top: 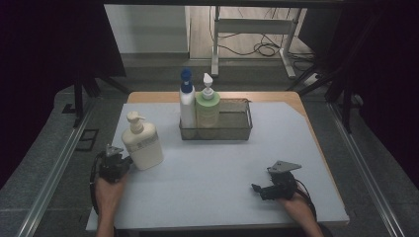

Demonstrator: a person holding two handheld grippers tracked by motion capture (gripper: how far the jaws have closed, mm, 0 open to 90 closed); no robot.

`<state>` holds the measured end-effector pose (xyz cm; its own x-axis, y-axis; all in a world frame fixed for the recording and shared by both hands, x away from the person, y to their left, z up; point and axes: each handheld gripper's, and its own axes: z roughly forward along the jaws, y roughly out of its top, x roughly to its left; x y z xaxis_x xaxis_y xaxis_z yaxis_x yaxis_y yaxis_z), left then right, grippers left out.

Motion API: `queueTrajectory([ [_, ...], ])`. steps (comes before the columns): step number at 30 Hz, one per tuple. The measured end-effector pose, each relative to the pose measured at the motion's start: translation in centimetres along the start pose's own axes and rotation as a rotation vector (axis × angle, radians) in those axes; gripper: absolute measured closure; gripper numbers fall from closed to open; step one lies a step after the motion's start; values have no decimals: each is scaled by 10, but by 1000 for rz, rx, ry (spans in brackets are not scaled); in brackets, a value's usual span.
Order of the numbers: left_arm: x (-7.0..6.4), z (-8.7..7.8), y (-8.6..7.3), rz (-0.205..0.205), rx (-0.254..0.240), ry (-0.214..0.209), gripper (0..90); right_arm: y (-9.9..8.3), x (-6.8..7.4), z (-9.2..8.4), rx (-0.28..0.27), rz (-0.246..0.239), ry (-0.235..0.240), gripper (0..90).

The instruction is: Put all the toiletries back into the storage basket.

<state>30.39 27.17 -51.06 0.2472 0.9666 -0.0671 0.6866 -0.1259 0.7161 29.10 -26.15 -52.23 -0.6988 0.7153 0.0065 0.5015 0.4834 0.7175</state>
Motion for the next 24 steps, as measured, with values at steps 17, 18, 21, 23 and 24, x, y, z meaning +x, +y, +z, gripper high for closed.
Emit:
queueTrajectory([
  [17, -25, -3, -2, 50, 7, -56, 894, 0, 0, 0, 0, -1, 0, 92],
  [18, -26, -3, -2, 53, 8, -61, 894, 0, 0, 0, -1, -1, 0, 92],
  [21, -29, 0, -2, 64, 9, -76, 894, 0, 0, 0, 0, -1, 0, 92],
  [23, -31, 1, -2, 73, 12, -84, 894, 0, 0, 0, 0, 0, 0, 92],
  [24, -32, 2, -2, 76, 13, -91, 894, 0, 0, 0, -1, -1, 0, 92],
])
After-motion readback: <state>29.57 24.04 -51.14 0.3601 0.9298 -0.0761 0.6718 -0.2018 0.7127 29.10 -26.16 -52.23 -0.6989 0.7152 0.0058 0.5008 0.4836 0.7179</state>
